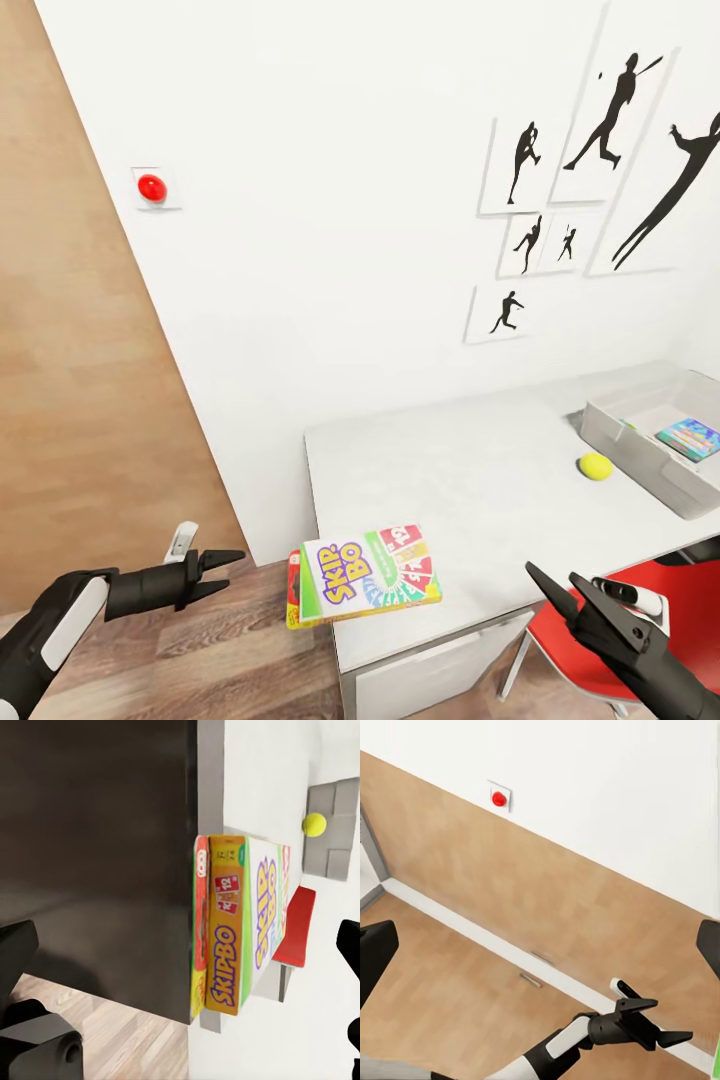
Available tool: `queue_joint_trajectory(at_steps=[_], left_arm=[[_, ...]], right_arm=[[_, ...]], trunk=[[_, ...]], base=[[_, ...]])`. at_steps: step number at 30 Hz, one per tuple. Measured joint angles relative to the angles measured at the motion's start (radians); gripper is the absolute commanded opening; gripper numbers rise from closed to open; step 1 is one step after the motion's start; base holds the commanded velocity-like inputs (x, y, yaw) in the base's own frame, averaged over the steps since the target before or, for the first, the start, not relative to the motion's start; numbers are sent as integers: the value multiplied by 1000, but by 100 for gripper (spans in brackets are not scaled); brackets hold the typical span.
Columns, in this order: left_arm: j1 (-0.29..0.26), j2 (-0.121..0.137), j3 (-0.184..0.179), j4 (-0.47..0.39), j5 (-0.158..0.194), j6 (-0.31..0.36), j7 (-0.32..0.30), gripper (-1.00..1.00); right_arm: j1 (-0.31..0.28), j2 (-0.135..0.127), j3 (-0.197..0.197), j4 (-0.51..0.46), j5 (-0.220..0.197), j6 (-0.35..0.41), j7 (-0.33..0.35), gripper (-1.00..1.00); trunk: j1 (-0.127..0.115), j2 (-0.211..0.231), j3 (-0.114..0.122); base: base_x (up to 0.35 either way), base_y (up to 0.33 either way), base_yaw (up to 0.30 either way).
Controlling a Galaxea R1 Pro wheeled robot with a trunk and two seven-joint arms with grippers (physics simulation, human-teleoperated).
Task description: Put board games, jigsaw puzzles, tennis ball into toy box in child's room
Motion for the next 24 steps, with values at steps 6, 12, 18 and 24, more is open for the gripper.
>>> queue_joint_trajectory(at_steps=[6, 12, 18, 24], left_arm=[[0, 0, 0, -1, 0, 0, 0, 100], [0, 2, 0, -2, -1, 0, -1, 100], [0, 1, 0, -2, 0, -1, 0, 100], [0, 0, 0, -2, 0, -1, 0, 100]], right_arm=[[0, -2, -3, 1, -2, 0, 1, 100], [1, -10, -8, 0, -41, 2, 7, 100], [4, -14, -36, -8, -84, 36, 39, 100], [6, -14, -99, -19, -93, 118, 105, 100]], trunk=[[0, 0, 0], [0, 0, 0], [0, 0, 0], [0, 0, 0]], base=[[0, -169, 0], [0, -49, 0], [0, -9, 0], [0, -1, 0]])
